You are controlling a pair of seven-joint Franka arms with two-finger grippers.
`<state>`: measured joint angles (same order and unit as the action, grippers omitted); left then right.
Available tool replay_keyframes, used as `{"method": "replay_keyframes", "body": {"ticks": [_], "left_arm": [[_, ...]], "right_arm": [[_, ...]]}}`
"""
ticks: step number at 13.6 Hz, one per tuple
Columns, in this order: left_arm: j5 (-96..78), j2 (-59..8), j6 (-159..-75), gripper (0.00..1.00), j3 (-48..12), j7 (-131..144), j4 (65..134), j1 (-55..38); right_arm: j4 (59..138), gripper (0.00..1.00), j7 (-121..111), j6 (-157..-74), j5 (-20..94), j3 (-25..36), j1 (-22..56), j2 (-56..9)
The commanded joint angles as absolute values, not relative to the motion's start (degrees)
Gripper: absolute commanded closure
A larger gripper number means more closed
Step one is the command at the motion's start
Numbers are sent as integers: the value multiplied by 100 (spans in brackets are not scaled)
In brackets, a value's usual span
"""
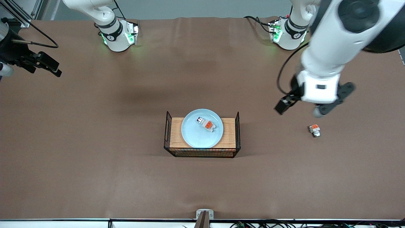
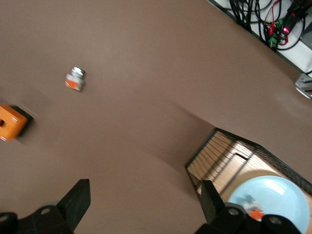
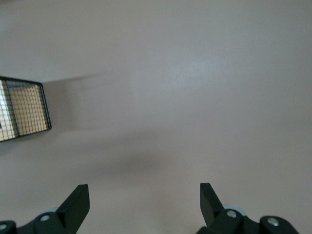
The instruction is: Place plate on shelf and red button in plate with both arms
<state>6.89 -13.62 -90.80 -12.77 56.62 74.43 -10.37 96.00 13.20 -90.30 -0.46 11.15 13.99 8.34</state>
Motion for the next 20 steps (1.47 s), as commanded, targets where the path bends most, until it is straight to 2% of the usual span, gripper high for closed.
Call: {"method": "replay_keyframes", "body": {"ticks": [1, 4, 7, 9, 11, 13, 16, 20], "left_arm": [[703, -766, -8834, 0, -1310, 4356, 7874, -398], [659, -283, -8772, 0, -1318, 3080, 8331, 227], [650, -62, -8570, 0, -1318, 1972, 8446, 667], [528, 34, -8473, 0, -1310, 1488, 8516, 860], [492, 394, -8490, 0, -1283, 995, 9006, 861], [475, 816, -8551, 0, -1283, 889, 9455, 826], [10, 1037, -8490, 0, -1090, 563, 9571, 817], [-18, 1002, -8481, 0, -1222, 624, 9545, 826]], "right_arm": [[8905, 0, 1187, -8956, -141, 1011, 1239, 414], [8833, 0, 1195, -8921, -114, 1002, 1239, 352], [8833, 0, 1204, -8912, -106, 941, 1222, 317], [8833, 0, 1204, -8912, -88, 600, 916, 290], [8833, 0, 1213, -8930, -88, 108, 476, 273], [8833, 0, 1213, -8965, -79, -113, 230, 220], [8658, 0, 1204, -8974, -88, -447, -140, 45], [8438, 0, 1204, -9009, -105, -457, -158, -105]]}}
